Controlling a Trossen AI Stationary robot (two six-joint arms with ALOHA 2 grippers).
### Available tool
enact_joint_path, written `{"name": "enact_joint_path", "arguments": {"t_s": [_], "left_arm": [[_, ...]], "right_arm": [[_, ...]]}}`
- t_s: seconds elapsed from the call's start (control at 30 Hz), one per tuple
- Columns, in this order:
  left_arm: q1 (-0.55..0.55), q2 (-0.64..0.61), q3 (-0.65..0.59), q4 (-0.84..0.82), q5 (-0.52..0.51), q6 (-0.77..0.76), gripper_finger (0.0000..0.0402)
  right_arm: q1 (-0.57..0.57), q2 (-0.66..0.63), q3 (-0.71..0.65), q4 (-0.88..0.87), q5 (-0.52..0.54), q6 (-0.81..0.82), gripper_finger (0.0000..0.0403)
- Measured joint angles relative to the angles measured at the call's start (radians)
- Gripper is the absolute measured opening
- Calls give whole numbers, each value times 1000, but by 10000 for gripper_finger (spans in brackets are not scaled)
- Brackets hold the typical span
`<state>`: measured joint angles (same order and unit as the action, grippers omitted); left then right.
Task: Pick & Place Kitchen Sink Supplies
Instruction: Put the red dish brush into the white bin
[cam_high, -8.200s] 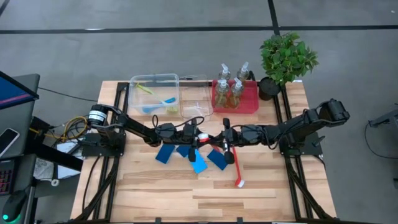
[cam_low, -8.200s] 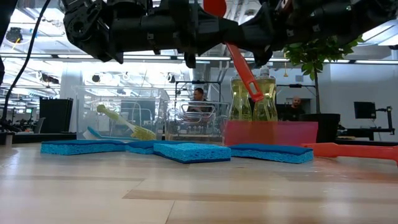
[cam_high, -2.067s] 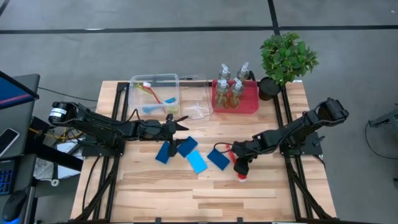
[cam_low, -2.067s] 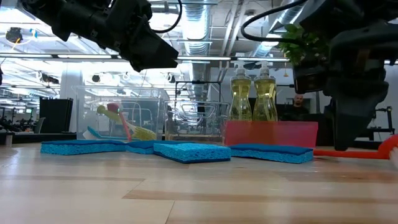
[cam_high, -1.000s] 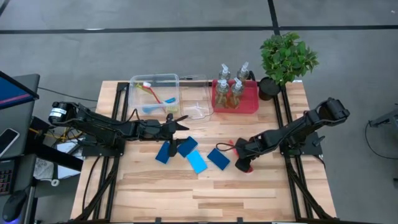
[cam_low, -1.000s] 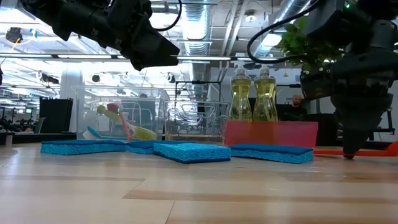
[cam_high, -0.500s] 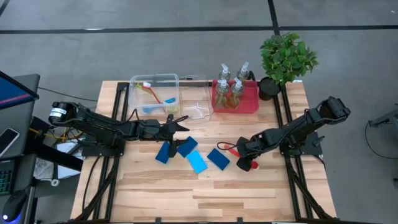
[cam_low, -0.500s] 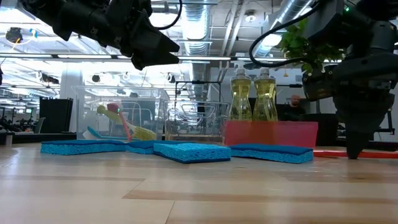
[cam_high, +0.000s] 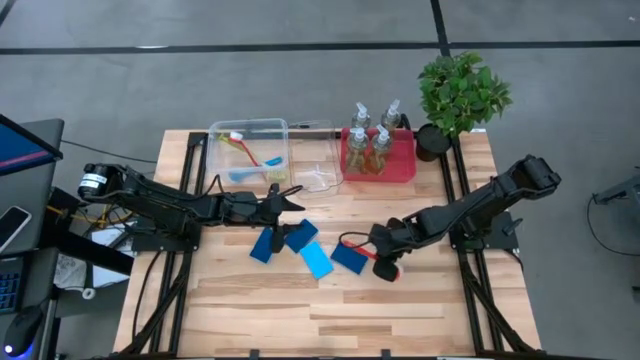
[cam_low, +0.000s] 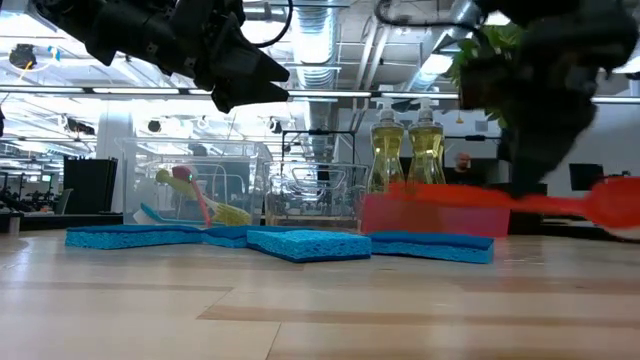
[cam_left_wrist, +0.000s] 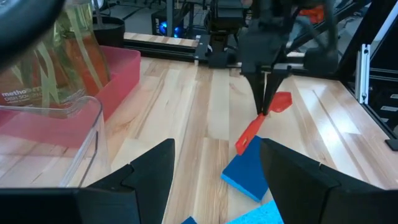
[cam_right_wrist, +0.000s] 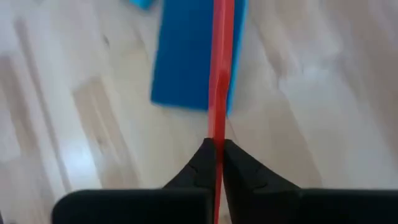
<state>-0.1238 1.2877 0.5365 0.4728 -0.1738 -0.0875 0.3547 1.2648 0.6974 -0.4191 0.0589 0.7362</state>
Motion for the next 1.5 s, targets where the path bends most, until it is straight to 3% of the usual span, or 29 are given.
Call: {"name": "enact_joint_path", "arguments": {"t_s": [0.33,0.73,1.2,1.5], "left_arm": [[0,0,0,7,7,-9,237],[0,0,0,8,45,-26,237],[0,0,0,14,46,-26,237],[0,0,0,15,46,-26,237]], "right_arm": [[33,-2,98,-18,130,-80,1],[16,-2,109,-26,129,-84,10],[-37,0,10,-60,151,-57,120],[-40,1,-46,20,141,-38,191]]}}
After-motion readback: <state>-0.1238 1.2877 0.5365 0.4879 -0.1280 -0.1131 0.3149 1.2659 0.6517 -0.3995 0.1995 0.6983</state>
